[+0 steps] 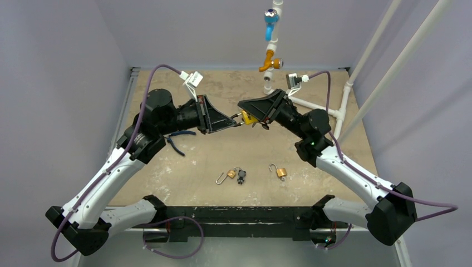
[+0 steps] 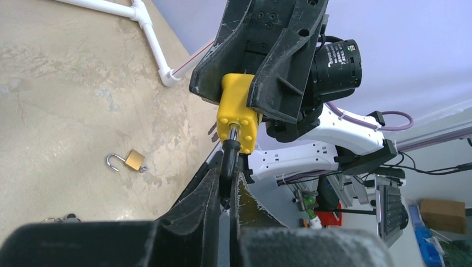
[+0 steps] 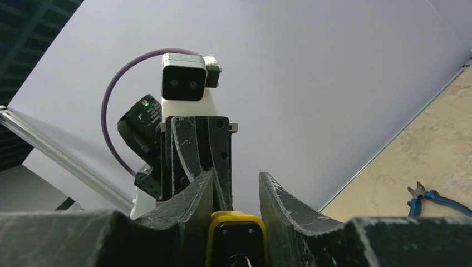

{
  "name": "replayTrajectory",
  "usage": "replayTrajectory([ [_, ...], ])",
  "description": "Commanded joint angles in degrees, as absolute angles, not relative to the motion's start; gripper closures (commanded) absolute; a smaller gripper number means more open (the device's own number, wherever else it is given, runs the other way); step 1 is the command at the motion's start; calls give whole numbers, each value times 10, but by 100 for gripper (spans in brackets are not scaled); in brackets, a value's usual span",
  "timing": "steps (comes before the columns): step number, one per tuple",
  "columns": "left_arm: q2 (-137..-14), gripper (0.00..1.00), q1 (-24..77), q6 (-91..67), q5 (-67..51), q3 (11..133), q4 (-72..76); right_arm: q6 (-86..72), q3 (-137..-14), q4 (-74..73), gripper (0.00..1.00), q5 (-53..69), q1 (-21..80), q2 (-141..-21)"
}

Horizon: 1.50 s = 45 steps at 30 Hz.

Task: Lock with the key
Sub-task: Lock the lock.

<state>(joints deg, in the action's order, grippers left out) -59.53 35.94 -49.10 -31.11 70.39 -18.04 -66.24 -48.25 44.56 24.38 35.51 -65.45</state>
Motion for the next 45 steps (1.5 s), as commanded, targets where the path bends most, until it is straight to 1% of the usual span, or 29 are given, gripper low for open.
replayTrajectory([
  [1,-589,100,356,-471,-303,710,-167,-640,-506,475,71,254,360,-647],
  [2,-586,100,355,-457,-298,719,-178,-633,-507,474,54,262,360,-648],
  [3,-584,100,355,-442,-296,729,-194,-623,-510,464,39,275,360,-648],
  [4,-580,100,355,-426,-295,739,-210,-616,-511,452,26,284,358,-645],
  [5,-576,100,356,-412,-295,749,-227,-604,-512,437,17,287,355,-639],
  [7,-563,100,356,-385,-298,765,-260,-582,-506,419,4,286,350,-621],
  [8,-555,100,355,-371,-298,772,-283,-571,-500,418,2,288,345,-611],
  [12,-537,100,354,-336,-322,802,-342,-526,-494,419,1,334,333,-589],
  [15,-530,100,354,-328,-353,823,-362,-496,-491,443,1,398,329,-593],
  [19,-526,100,354,-320,-379,849,-387,-502,-496,509,1,488,329,-606],
  [24,-531,100,355,-322,-404,863,-398,-497,-526,518,3,535,330,-610],
  [28,-534,100,355,-328,-411,862,-393,-489,-547,502,6,551,344,-613],
  [34,-539,100,354,-336,-420,860,-377,-364,-596,347,10,525,404,-613],
  [41,-535,100,354,-339,-425,862,-371,-352,-590,329,15,504,406,-615],
  [45,-535,100,354,-341,-424,861,-371,-352,-589,327,20,505,406,-616],
])
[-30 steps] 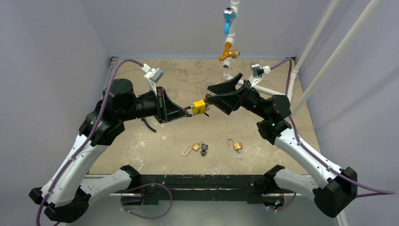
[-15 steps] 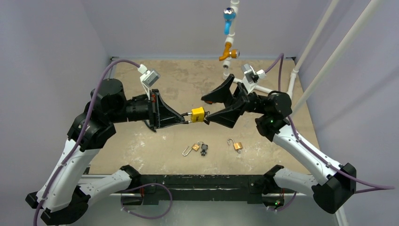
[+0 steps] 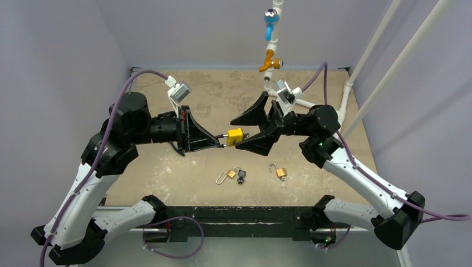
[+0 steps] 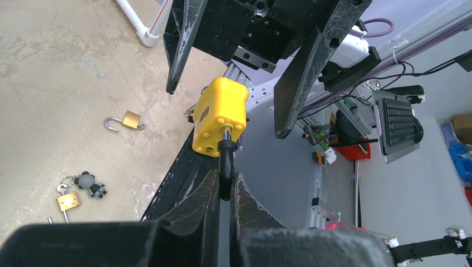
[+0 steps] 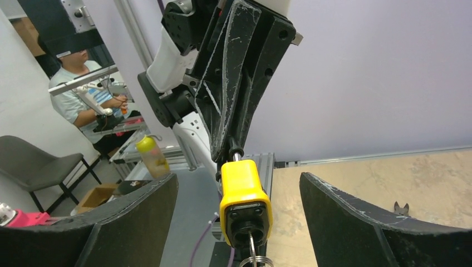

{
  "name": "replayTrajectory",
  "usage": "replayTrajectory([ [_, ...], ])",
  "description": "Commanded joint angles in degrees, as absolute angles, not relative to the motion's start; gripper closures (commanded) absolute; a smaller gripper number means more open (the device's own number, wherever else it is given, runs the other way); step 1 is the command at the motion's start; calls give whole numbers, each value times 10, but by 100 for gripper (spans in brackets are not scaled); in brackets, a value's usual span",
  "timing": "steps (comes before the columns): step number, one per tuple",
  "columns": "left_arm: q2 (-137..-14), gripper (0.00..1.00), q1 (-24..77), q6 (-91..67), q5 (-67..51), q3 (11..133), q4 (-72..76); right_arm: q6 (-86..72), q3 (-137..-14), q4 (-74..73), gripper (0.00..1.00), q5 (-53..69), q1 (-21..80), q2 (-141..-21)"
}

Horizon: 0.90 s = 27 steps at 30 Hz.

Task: Lock with the key
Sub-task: Lock the lock.

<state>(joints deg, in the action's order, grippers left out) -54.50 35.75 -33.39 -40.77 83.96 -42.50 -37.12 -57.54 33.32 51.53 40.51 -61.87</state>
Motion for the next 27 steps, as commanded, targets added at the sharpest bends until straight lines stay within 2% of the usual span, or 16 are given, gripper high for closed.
replayTrajectory([
  [1,-535,100,354,-341,-424,861,-370,-353,-589,327,22,507,406,-617],
  [4,-534,100,354,-342,-422,862,-368,-353,-589,326,28,517,407,-616],
  [13,-539,100,354,-348,-425,864,-358,-335,-588,295,32,518,411,-610],
  [17,-542,100,353,-349,-426,864,-357,-334,-586,295,38,517,411,-608],
  [21,-543,100,353,-349,-425,863,-357,-335,-587,296,58,516,412,-608],
  [26,-543,100,353,-338,-414,864,-369,-346,-591,296,100,520,412,-607],
  [27,-543,100,354,-332,-405,864,-380,-354,-592,297,100,522,412,-607],
])
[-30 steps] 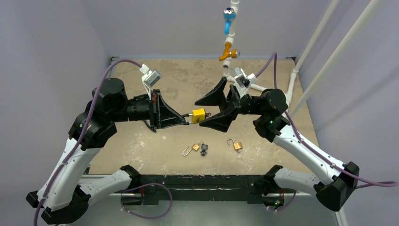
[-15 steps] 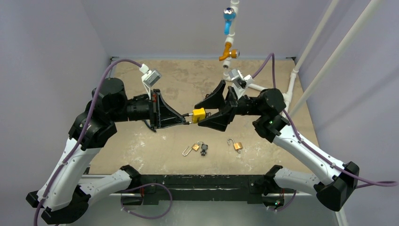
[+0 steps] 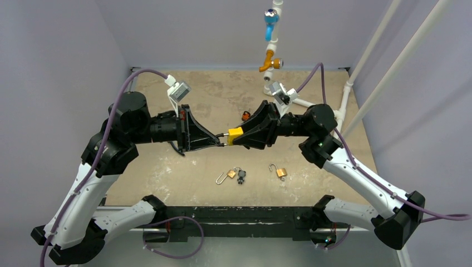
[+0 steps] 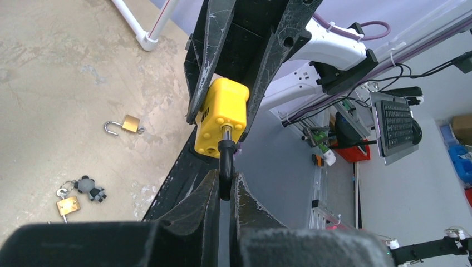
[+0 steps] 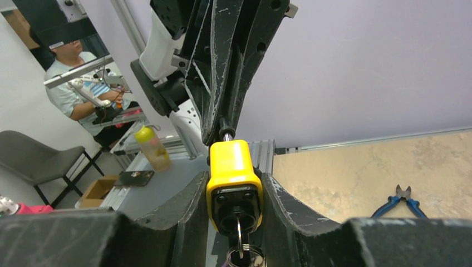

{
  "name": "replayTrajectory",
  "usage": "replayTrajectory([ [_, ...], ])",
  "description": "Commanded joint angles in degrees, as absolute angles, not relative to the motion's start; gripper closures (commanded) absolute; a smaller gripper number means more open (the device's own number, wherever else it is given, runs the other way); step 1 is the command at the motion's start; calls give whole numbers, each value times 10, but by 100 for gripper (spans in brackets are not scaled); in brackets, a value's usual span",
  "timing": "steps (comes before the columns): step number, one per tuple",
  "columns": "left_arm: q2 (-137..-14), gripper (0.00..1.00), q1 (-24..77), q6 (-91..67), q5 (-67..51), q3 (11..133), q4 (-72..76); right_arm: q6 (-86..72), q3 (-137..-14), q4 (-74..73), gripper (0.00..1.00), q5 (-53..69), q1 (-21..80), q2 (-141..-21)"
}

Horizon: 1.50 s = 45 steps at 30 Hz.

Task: Lock with the key
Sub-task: Lock the lock.

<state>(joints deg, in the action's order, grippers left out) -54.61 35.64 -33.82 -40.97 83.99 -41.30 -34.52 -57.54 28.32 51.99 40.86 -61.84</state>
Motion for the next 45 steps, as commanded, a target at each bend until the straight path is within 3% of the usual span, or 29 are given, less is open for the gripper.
replayTrajectory([
  [1,-544,100,354,-322,-396,865,-389,-360,-593,300,100,526,411,-607],
  [9,-536,100,354,-240,-321,858,-445,-440,-598,342,100,571,411,-604],
  [16,-538,100,355,-232,-322,844,-429,-493,-593,388,100,577,417,-609],
  [45,-577,100,412,-237,-277,827,-376,-460,-624,350,100,531,486,-641],
])
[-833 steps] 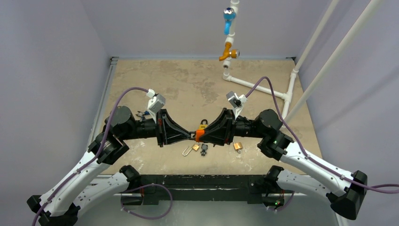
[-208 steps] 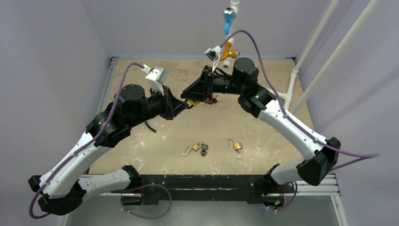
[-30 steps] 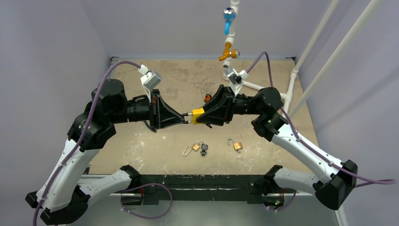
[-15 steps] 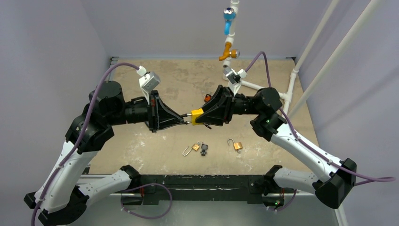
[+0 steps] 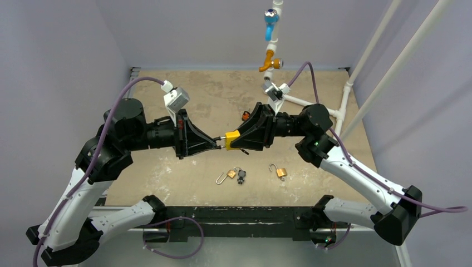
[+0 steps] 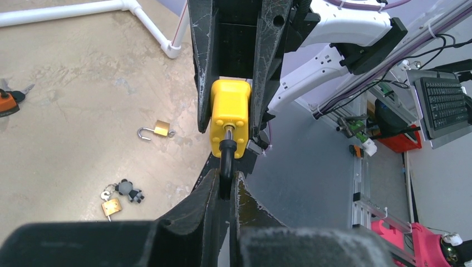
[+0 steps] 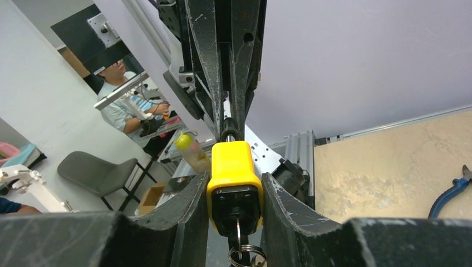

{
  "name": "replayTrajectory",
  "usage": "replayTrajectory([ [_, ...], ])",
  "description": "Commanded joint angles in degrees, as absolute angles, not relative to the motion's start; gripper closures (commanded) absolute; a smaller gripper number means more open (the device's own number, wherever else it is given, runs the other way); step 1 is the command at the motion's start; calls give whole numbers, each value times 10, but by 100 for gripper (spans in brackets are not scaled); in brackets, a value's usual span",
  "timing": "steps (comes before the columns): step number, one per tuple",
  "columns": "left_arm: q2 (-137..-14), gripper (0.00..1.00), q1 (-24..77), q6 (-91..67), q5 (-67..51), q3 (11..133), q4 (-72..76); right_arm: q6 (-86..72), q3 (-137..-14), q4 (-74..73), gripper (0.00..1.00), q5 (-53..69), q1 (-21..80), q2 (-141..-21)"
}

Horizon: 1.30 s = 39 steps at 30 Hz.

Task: Lock with the key
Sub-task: Lock the lock.

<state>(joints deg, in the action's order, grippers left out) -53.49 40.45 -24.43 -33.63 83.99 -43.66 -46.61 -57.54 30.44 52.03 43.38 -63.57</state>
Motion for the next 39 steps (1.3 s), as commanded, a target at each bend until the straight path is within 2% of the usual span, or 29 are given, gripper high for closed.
replayTrajectory([
  [1,-580,100,416,-238,-277,828,-372,-454,-625,344,100,529,489,-642],
  [12,-596,100,436,-232,-252,818,-363,-455,-635,355,100,517,503,-656],
  [15,-598,100,436,-238,-251,816,-355,-422,-647,314,100,503,515,-657],
  [22,-602,100,436,-218,-186,808,-360,-436,-649,332,100,512,523,-660],
  [32,-603,100,437,-200,-156,802,-363,-434,-655,330,100,514,530,-660],
  [39,-601,100,437,-206,-172,803,-359,-412,-658,307,100,501,532,-659],
])
